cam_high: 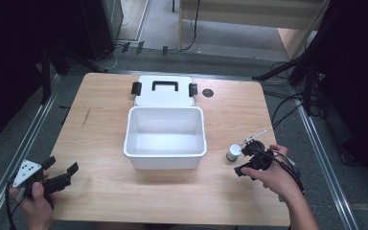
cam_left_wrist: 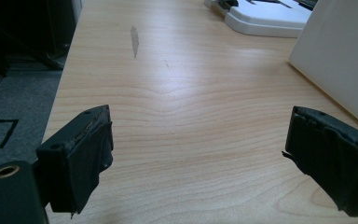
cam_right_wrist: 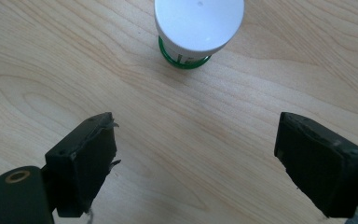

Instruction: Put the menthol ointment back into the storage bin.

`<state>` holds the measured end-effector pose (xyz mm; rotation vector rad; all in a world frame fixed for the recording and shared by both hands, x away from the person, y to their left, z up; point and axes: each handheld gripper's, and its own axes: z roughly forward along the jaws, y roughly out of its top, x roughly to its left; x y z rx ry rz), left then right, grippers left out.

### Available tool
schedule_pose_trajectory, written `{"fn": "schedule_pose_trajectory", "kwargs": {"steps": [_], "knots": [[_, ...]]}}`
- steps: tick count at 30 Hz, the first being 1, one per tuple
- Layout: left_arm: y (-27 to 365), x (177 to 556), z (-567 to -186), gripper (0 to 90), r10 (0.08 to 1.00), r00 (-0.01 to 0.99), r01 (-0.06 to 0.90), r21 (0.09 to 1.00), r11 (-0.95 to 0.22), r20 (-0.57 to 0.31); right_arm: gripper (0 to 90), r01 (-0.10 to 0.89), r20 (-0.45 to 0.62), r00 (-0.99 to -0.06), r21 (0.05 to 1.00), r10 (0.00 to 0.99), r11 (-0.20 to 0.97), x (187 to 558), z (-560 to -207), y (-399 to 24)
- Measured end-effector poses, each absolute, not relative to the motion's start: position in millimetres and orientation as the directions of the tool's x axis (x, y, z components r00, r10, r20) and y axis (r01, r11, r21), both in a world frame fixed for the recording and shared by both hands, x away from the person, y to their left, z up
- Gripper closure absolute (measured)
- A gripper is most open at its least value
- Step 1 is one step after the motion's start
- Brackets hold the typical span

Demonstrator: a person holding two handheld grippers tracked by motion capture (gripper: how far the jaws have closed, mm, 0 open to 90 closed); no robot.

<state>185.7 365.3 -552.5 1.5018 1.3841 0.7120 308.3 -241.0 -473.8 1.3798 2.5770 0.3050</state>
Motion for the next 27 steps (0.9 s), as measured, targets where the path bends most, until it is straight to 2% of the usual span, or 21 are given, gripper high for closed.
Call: {"fn": "schedule_pose_trajectory", "kwargs": {"steps": [8,13,17,23,27], "knots": [[366,186,-553,8.2,0.964,0.194,0.416,0.905,0.085,-0.18,14.5,0.825,-0.066,-0.532,0.186,0.844,0.534,329,-464,-225],[367,186,-553,8.2,0.964,0.194,0.421,0.903,0.085,-0.181,25.2,0.828,-0.071,-0.535,0.157,0.842,0.539,340,-465,-211],[366,186,-553,8.2,0.964,0.195,0.422,0.903,0.085,-0.182,27.1,0.845,-0.07,-0.517,0.119,0.853,0.521,347,-468,-201],[367,186,-553,8.2,0.963,0.194,0.416,0.905,0.091,-0.186,29.2,0.856,-0.1,-0.495,0.114,0.863,0.504,360,-473,-193],[367,186,-553,8.2,0.963,0.195,0.417,0.905,0.09,-0.186,34.3,0.864,-0.097,-0.485,0.102,0.869,0.493,368,-476,-193]]}}
